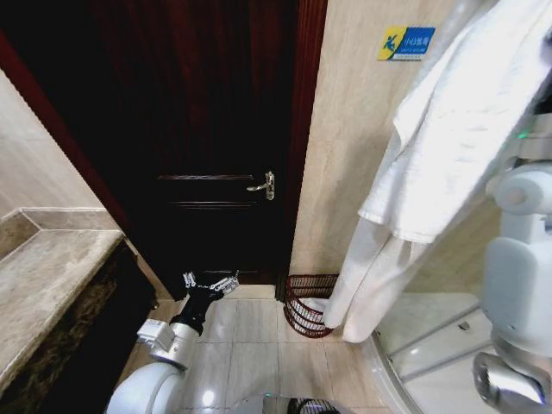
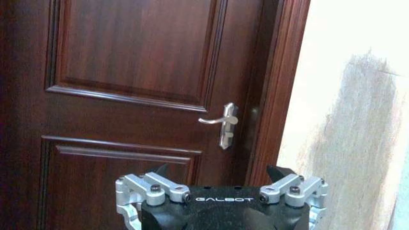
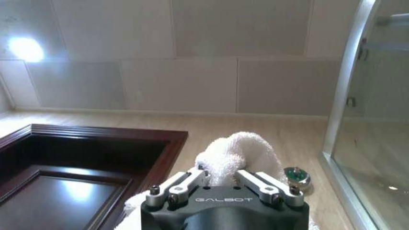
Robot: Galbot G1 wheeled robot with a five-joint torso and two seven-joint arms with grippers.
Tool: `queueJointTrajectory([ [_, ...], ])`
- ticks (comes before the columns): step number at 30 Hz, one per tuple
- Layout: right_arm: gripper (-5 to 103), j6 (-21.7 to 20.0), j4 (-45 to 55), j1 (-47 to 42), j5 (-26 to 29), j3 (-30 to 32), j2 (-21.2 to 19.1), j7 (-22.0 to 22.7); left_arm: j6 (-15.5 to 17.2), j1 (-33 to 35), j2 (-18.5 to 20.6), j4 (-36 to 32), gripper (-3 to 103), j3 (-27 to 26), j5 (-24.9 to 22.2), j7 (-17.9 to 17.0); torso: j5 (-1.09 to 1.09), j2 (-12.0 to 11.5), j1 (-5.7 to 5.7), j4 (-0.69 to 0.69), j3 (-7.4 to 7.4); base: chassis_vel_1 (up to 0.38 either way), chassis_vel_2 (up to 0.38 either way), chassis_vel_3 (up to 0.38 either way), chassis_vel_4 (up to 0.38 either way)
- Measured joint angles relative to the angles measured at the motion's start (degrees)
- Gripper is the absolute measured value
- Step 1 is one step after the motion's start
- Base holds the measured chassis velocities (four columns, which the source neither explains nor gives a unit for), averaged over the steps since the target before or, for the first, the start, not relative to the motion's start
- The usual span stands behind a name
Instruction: Discard the used towel into the hamper.
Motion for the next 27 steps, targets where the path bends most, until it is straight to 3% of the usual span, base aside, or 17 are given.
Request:
queueJointTrajectory([
  [15,8,0.0,-2.4,5.0,-1.6,-2.2,3.6,-0.3,0.0,0.0,0.0,0.0,100,0.0,0.0,0.0,0.00,0.0,0.00,0.00,0.00,0.000,0.000,0.000,0.000],
  [27,8,1.7,-5.6,6.0,-6.3,-4.6,11.6,-1.7,0.0,0.0,0.0,0.0,100,0.0,0.0,0.0,-0.02,0.0,0.00,0.01,0.00,0.000,0.000,0.000,0.000],
])
